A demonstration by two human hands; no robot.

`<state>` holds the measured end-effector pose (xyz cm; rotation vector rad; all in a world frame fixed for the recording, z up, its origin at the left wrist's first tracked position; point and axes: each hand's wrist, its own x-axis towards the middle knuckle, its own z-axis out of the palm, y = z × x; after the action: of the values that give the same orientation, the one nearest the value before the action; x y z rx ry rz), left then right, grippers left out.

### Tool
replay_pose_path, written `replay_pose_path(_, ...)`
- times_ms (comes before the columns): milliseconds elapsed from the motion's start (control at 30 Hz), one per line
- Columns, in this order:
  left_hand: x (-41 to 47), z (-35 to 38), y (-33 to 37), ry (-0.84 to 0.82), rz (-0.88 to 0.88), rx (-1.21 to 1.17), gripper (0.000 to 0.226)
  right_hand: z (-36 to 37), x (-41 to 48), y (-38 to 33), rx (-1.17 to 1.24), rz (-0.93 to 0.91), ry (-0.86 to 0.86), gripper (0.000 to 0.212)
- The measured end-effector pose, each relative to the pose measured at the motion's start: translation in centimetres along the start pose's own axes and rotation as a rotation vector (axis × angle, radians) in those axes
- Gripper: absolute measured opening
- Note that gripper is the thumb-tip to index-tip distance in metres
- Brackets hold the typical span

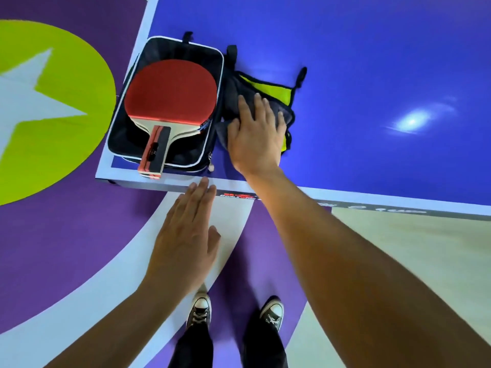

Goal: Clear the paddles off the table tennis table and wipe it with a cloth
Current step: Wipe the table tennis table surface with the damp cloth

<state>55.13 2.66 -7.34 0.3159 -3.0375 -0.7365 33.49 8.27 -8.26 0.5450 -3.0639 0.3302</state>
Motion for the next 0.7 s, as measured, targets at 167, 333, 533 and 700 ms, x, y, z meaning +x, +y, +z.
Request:
replay_pose_path(167,-0.4,1.1,1.1,0.059,-0.094,-0.015,0.080,0.1,-6.9,-0.2,0.067,-0.020,-0.012,0.057)
replay_pose_path(333,0.6,2.2,3.2,0.135,-0.215,0.031,0.070,-0.4,-6.9,1.9,0.129,-0.089,-0.005,0.055)
replay_pose_path(533,0.6,3.1,5.7,0.170,-0.251,0.125,0.069,-2.8,-7.3,14.2,0.119,0.102,0.142,0.053)
replay_pose_path(700,1.5,5.9,10.9,0.119,-0.150,0.129,0.072,-6.1,-6.9,26.5,0.049,0.384,0.157,0.054)
